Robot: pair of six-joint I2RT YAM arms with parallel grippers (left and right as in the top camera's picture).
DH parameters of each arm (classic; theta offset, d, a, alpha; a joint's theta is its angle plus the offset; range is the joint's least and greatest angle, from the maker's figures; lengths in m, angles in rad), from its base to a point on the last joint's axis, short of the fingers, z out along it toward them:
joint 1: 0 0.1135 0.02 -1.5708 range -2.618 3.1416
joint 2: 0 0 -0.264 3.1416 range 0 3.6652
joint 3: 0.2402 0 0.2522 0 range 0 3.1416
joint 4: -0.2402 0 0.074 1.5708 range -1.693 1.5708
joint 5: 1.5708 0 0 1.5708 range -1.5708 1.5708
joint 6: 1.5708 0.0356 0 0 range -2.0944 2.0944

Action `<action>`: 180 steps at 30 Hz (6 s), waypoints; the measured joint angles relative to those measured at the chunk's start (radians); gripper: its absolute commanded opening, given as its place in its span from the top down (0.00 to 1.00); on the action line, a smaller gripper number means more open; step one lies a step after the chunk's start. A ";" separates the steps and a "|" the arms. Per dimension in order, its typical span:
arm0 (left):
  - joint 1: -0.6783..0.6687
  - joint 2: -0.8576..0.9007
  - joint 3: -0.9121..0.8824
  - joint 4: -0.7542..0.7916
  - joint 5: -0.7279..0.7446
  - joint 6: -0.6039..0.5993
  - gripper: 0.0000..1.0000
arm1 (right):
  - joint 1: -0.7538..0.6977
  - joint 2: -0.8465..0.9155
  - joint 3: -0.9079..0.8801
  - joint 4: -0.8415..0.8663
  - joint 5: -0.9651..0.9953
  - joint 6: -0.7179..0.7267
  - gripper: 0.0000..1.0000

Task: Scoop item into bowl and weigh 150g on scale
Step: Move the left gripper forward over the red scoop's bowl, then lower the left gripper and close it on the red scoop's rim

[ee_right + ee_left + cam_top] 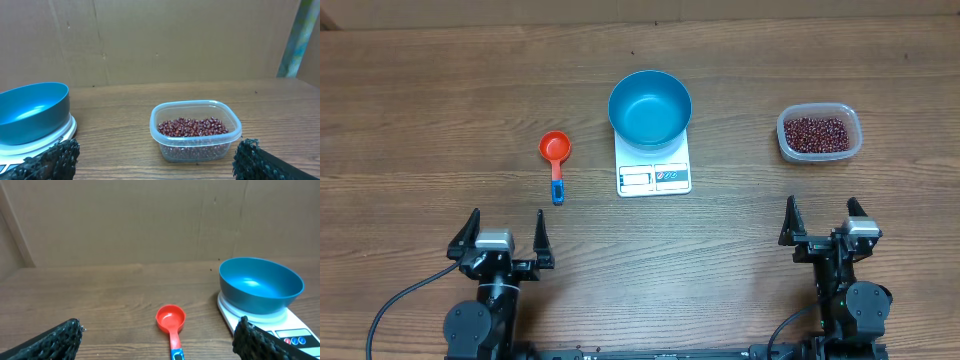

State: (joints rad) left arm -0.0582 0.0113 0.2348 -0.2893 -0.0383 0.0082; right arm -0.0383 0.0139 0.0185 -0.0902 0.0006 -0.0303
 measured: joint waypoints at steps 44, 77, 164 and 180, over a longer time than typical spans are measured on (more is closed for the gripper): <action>0.000 1.112 0.945 -0.533 0.000 0.043 0.00 | 0.000 0.000 0.000 0.000 0.000 0.000 0.00; 0.062 1.875 1.377 -0.814 0.005 0.028 0.01 | 0.000 0.000 0.000 0.000 0.000 0.000 0.00; 0.062 2.131 1.379 -0.609 0.013 0.028 0.41 | 0.000 0.000 0.000 0.000 0.000 0.000 0.00; 0.062 2.131 1.379 -0.608 0.020 0.028 0.59 | 0.000 0.000 0.000 0.001 0.000 0.000 0.00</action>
State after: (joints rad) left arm 0.0036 2.1418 1.6135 -0.8970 -0.0185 0.0364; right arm -0.0383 0.0139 0.0185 -0.0895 0.0010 -0.0299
